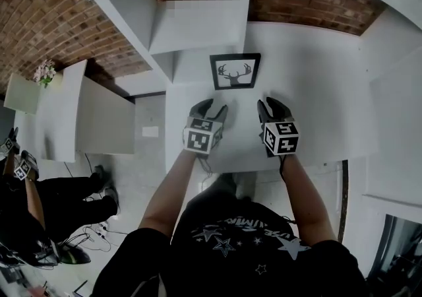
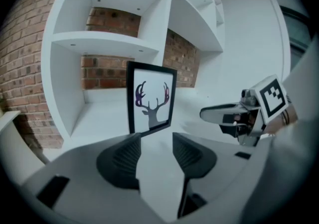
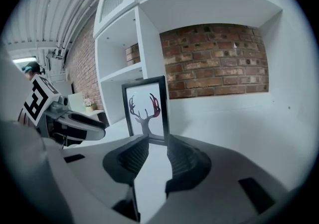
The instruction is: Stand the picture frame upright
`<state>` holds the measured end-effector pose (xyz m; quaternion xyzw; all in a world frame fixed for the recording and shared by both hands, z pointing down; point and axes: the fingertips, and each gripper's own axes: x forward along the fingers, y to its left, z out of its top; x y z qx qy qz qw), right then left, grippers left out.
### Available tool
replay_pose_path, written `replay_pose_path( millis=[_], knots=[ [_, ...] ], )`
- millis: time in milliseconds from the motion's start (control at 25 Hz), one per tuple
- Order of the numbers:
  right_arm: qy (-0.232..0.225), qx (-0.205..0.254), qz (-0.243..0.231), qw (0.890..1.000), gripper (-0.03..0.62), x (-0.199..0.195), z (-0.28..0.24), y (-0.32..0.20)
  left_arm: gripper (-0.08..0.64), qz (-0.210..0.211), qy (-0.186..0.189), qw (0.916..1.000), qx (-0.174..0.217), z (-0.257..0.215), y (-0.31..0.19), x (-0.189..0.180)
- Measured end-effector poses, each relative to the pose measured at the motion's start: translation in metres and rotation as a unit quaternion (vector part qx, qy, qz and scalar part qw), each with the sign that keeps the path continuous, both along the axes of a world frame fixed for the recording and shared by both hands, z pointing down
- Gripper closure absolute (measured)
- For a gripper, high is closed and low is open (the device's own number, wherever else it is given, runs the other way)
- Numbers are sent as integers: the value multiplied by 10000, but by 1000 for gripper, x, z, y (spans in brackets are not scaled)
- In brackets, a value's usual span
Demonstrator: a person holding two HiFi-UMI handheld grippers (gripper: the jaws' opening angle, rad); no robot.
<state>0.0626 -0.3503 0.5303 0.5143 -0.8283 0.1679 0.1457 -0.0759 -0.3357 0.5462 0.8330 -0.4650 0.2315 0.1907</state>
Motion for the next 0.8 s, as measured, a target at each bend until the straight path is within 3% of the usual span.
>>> replay_pose_path(
  millis=[240,800],
  knots=[
    [-248,363,150,9989,486,15,-26,41,382,17,148,9992,375,-29,32,22],
    [-444,762,249,9958,486,67,-67,148,382,-99,586,9958,690,-76,148,64]
  ],
)
